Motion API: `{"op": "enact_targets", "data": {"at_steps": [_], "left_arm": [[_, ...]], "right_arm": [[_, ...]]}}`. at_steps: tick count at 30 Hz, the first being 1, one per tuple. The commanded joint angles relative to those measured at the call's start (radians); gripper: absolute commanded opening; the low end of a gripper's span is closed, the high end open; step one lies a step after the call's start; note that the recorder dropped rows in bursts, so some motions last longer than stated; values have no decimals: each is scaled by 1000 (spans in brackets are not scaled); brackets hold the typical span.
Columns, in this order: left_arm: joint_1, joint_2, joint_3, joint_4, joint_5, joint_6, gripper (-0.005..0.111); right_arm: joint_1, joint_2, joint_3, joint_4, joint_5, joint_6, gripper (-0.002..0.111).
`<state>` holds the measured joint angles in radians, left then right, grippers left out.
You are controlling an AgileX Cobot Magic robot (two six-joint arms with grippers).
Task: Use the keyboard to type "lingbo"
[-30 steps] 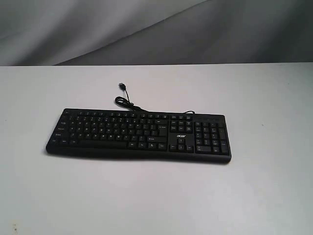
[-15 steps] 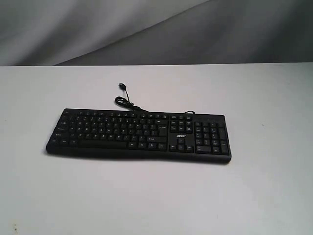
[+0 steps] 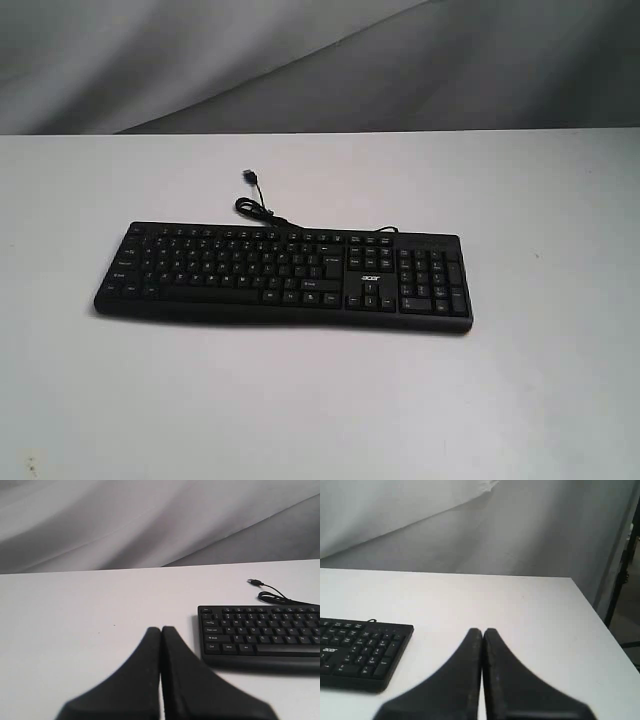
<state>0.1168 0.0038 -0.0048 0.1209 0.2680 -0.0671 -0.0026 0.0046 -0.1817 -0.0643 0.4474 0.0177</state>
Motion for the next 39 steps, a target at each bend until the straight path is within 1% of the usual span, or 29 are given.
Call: {"op": "enact_targets", "data": {"at_steps": [1,6,7,39], "left_arm": [[-5,-4,5,-4,-6,-2,1],[-5,-4,5,-4,-6,-2,1],[-5,-4,5,-4,-6,-2,1],[-5,-4,5,-4,-6,-2,1]], "right_arm": [[-9,-5,82,-11,-69,-18,0],[-9,-5,182,-2,-133,-18,0],[-9,-5,182,5,-106,-18,0],[-9,-5,182,15,-106,-10,0]]}}
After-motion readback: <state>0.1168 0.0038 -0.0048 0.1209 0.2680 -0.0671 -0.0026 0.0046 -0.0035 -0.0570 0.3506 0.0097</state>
